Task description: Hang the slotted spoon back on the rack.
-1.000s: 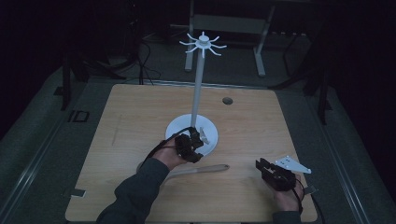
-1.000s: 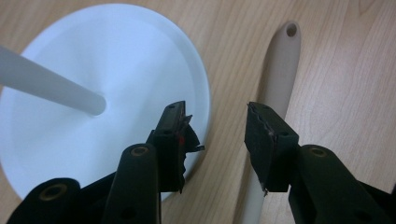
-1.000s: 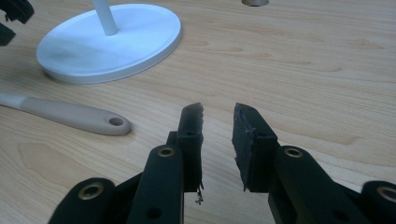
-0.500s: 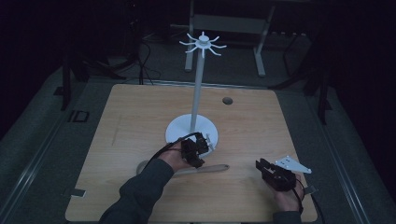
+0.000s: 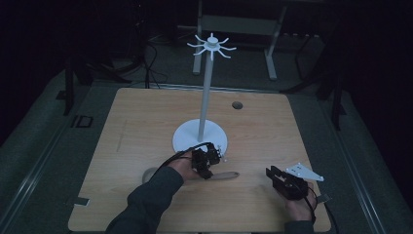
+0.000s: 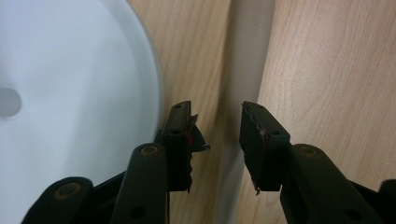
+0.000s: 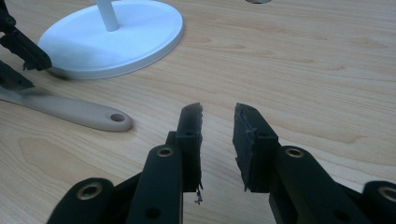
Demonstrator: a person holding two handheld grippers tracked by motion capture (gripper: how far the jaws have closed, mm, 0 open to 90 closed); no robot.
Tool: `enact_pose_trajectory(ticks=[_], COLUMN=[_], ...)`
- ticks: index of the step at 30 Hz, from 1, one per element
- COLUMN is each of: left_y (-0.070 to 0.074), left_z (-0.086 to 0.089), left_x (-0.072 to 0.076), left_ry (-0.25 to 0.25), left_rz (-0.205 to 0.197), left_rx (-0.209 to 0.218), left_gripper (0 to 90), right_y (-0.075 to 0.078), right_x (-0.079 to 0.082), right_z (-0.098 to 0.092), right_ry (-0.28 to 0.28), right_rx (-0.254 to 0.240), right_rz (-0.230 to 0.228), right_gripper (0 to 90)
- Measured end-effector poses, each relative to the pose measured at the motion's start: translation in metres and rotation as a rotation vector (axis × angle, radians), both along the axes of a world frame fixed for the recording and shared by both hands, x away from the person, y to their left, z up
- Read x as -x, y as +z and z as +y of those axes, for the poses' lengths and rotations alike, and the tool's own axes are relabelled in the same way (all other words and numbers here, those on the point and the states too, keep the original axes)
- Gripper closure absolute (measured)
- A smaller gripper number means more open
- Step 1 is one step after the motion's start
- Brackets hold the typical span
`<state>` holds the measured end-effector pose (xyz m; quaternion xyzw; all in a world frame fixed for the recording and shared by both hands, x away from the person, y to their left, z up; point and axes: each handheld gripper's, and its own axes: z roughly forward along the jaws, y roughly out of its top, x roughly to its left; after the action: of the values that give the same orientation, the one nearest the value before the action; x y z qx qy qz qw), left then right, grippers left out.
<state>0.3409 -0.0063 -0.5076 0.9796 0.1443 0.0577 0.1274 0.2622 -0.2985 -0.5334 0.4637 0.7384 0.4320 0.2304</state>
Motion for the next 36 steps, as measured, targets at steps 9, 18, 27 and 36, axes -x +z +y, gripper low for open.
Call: enact_pose_trajectory(ticks=[9, 18, 27, 36], left_y=[-0.006, -0.017, -0.022, -0.02], left_z=[-0.005, -0.008, -0.01, -0.011], left_x=[0.001, -0.001, -0.003, 0.003], left_ry=[-0.025, -0.037, -0.034, -0.06], left_rz=[0.043, 0.097, 0.116, 0.062], left_rx=[-0.035, -0.083, -0.088, -0.099], left_gripper=[68.6, 69.2, 70.8, 73.9], right_y=[0.0, -0.001, -0.001, -0.002], right_x=[0.0, 0.0, 0.0, 0.0], right_z=[0.001, 0.0, 0.001, 0.002], right_ry=[0.004, 0.005, 0.007, 0.012], right_rx=[0.005, 0.003, 0.004, 0.011], right_rz=[-0.001, 0.002, 0.005, 0.007], right_gripper=[71.9, 71.7, 71.7, 71.7])
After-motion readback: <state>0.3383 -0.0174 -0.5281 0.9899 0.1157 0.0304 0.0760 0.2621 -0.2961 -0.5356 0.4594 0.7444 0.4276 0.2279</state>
